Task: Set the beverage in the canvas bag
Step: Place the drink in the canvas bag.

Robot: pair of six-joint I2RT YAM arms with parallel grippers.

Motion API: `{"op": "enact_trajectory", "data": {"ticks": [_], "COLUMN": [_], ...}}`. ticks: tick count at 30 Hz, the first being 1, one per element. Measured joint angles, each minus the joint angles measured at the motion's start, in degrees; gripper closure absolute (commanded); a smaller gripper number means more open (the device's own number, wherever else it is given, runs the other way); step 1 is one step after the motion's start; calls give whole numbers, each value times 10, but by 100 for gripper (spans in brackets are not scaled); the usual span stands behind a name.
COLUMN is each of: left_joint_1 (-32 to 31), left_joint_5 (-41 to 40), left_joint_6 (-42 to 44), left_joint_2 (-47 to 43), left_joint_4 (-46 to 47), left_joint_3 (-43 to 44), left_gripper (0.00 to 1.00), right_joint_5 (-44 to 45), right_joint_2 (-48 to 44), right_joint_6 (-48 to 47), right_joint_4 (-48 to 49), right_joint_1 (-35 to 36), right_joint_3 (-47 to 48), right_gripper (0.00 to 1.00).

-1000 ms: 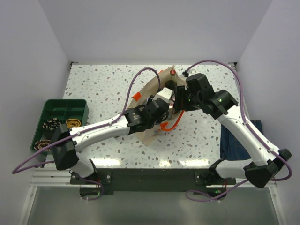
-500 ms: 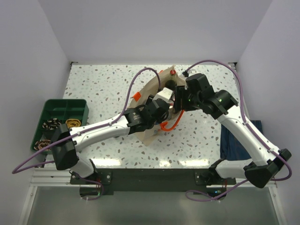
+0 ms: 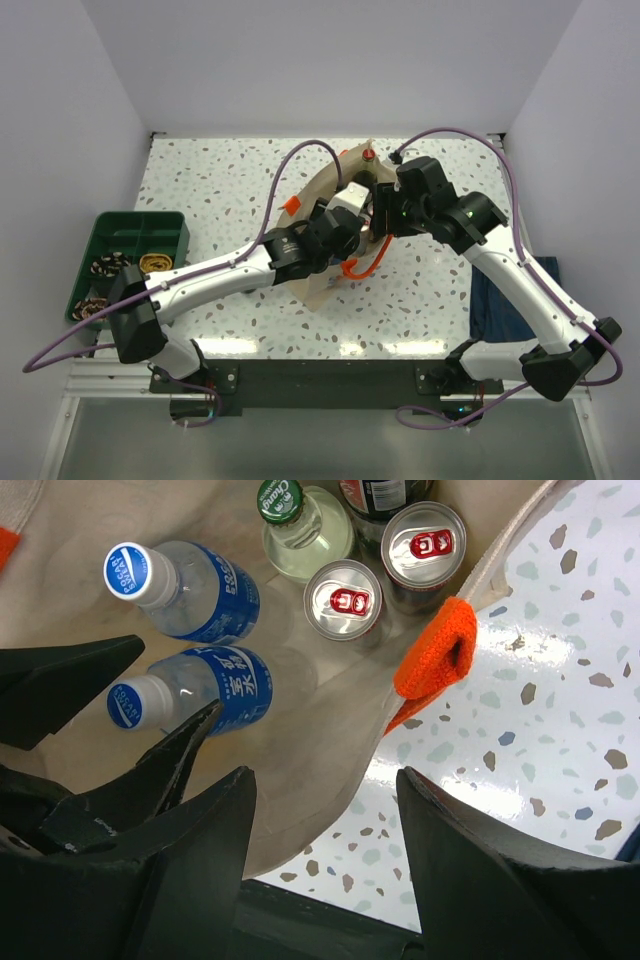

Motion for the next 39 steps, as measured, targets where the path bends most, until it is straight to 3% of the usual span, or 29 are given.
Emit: {"op": "enact_trajectory", "data": {"ticks": [39], "left_joint_1": [0], "left_joint_5": [-1], "left_joint_6": [0], "left_joint_2": [-4], "left_joint_4": [-4], "left_joint_3": [18], "left_gripper": [39], "right_joint_5": [0], "right_joint_2": [0], "right_joint_6": [0], "right_joint_4": [0], "right_joint_1": [0], "right_joint_3": [0], "right_gripper": [37]}}
